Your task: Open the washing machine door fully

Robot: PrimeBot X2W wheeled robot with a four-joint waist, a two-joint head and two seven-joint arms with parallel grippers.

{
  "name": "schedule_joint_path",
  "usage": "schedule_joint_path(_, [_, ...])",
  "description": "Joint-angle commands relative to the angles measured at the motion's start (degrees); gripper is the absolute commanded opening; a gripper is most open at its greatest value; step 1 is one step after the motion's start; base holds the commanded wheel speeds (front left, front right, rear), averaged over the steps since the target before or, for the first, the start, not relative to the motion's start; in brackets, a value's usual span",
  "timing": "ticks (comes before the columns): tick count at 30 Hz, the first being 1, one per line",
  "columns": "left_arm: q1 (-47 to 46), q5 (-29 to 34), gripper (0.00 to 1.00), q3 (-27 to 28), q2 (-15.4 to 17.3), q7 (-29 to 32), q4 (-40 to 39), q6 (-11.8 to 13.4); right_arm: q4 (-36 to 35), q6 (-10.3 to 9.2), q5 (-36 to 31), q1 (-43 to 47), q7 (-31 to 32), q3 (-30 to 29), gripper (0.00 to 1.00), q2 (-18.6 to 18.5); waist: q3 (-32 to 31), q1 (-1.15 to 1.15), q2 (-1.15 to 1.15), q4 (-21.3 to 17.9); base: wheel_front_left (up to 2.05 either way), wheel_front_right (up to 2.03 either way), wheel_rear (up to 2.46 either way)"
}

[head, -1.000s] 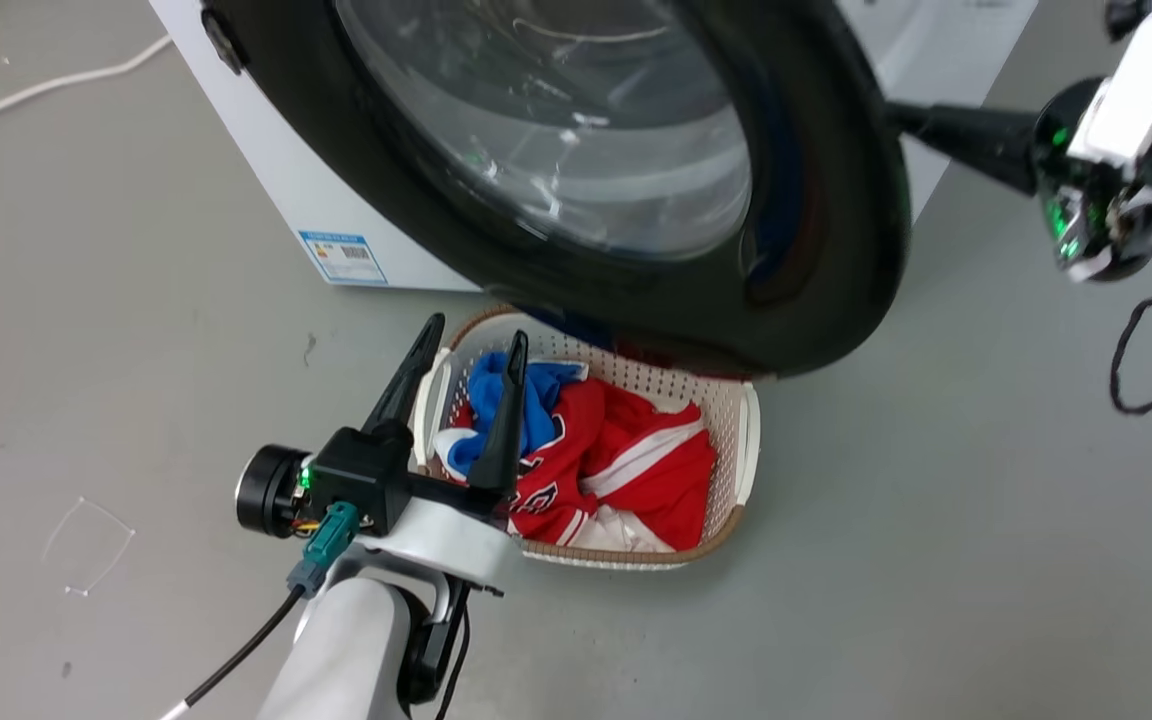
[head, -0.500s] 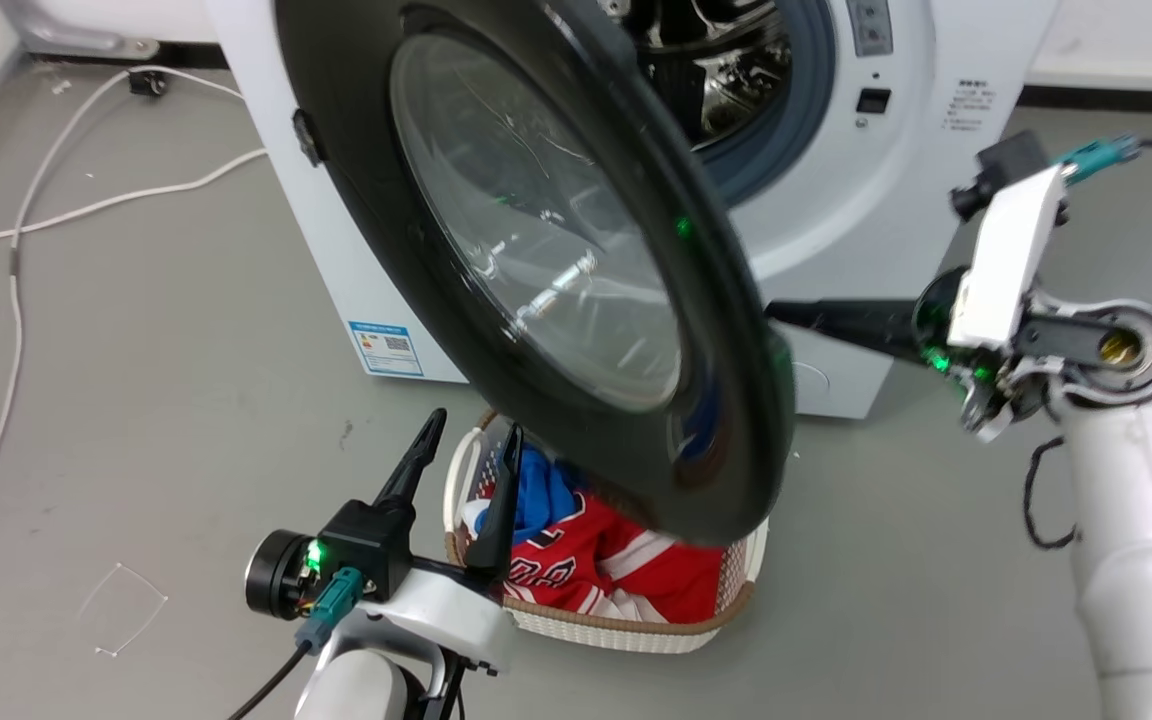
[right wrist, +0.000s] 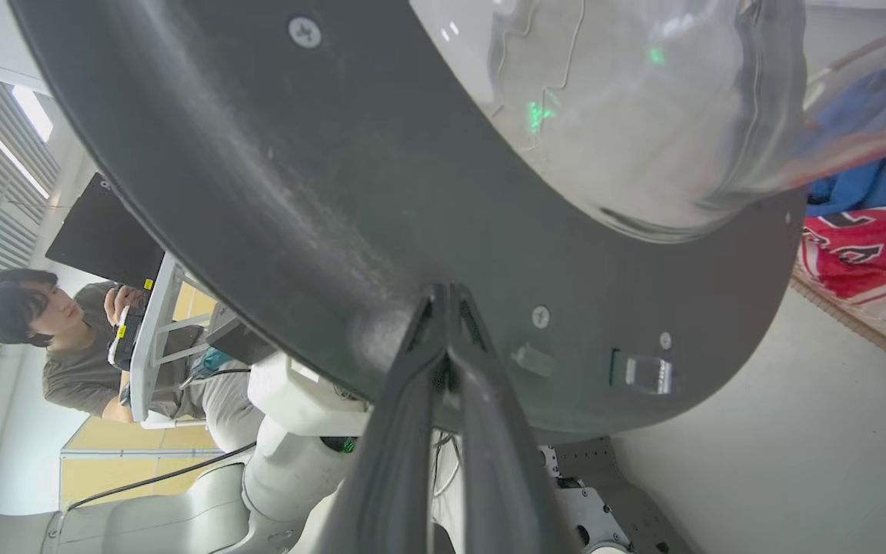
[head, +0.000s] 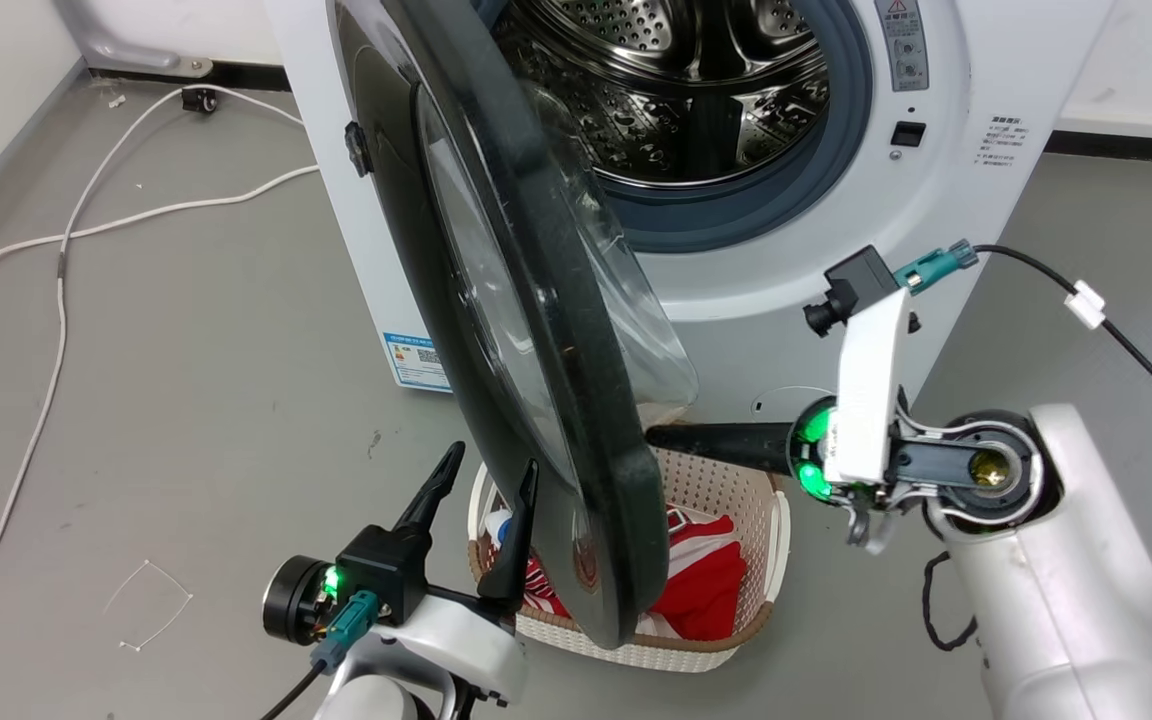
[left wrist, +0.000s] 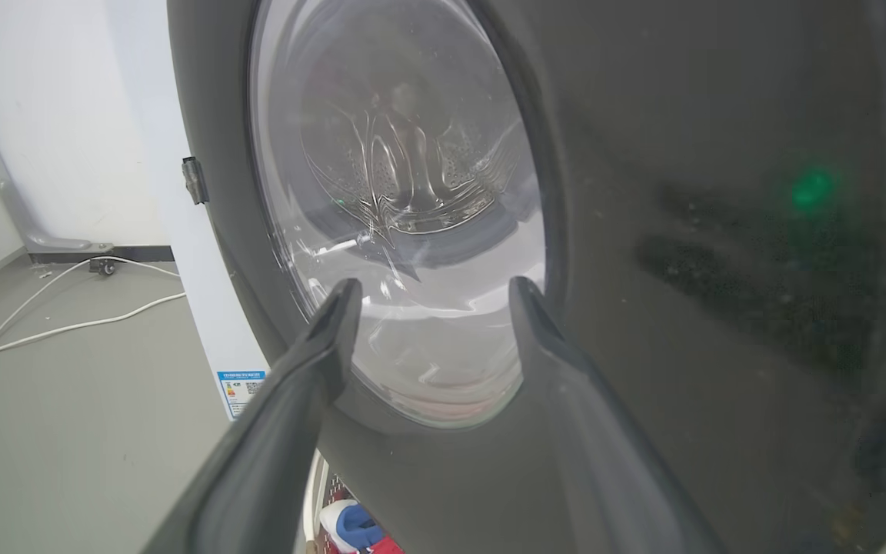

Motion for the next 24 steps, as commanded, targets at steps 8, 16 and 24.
schedule_joint_path(8, [0.81, -0.14, 1.00, 0.80, -0.04, -0.15, 0.74, 0.26, -8.33, 0.15, -5.14, 6.67, -21.39, 0.36, 0.00, 0.11, -0.33, 0.01, 0.00, -2.03, 0.00, 0.00, 0.00])
schedule_joint_path(16, [2.07, 0.09, 1.00, 2.96, 0.03, -0.15, 0.81, 0.47, -10.46, 0.15, -6.32, 15.48, -42.36, -9.39, 0.00, 0.23, -1.46, 0.01, 0.00, -5.36, 0.00, 0.00, 0.00])
schedule_joint_path(24, [3.70, 0.45, 1.00, 5.30, 0.71, -0.15, 0.63, 0.41, -15.57, 0.15, -12.74, 26.29, -53.67, -15.40, 0.67, -0.77, -2.23, 0.01, 0.00, -7.64, 0.00, 0.00, 0.00])
